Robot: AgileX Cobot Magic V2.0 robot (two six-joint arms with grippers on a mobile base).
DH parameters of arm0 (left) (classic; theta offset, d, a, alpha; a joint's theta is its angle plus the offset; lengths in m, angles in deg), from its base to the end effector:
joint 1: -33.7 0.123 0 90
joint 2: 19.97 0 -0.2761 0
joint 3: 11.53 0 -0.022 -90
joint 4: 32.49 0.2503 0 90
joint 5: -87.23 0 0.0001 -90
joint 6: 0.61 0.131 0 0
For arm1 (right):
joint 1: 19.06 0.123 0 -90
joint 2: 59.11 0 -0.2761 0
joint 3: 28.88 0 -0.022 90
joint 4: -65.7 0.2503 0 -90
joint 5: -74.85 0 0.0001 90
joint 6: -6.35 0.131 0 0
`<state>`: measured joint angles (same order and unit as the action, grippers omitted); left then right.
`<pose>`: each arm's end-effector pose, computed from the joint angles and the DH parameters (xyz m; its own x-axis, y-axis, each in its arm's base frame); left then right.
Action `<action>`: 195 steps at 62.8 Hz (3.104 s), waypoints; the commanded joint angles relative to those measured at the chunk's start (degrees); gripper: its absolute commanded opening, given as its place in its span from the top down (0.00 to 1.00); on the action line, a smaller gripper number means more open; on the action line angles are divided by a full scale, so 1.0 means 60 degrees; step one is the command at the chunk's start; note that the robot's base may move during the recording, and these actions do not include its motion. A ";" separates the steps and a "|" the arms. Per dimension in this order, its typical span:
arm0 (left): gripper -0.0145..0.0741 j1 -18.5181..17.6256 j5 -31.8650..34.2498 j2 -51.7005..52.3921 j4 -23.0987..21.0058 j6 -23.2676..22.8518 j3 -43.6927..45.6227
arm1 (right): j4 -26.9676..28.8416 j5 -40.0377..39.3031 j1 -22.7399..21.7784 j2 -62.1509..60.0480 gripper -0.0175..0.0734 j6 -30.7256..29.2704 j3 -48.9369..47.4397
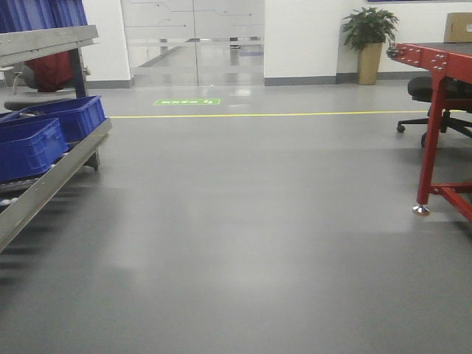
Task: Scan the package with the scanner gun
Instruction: 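Drive the base forward along the aisle past the blue bins, then drive forward toward the glass doors and begin turning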
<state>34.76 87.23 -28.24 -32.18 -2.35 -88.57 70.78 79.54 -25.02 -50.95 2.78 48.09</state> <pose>0.1050 0.0019 0.2157 0.0822 -0.0234 -0.9963 -0.0165 0.9996 -0.0249 0.1048 -0.0100 0.2057 0.0060 0.0256 -0.9997 0.0965 0.9950 0.0260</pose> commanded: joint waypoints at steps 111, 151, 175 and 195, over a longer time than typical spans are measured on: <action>0.95 -0.0030 0.0166 0.0038 0.0045 -0.0067 0.0013 | 0.0039 -0.0201 -0.0049 -0.0019 0.99 -0.0078 0.0000; 0.95 -0.0030 0.0166 0.0038 0.0045 -0.0067 0.0013 | 0.0039 -0.0201 -0.0049 -0.0019 0.99 -0.0078 0.0000; 0.95 -0.0030 0.0166 0.0038 0.0045 -0.0067 0.0013 | 0.0039 -0.0201 -0.0049 -0.0019 0.99 -0.0078 0.0000; 0.95 -0.0030 0.0166 0.0038 0.0045 -0.0067 0.0013 | 0.0039 -0.0201 -0.0049 -0.0019 0.99 -0.0078 0.0000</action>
<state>34.76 87.23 -28.24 -32.18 -2.35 -88.57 70.78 79.54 -25.02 -50.95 2.78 48.09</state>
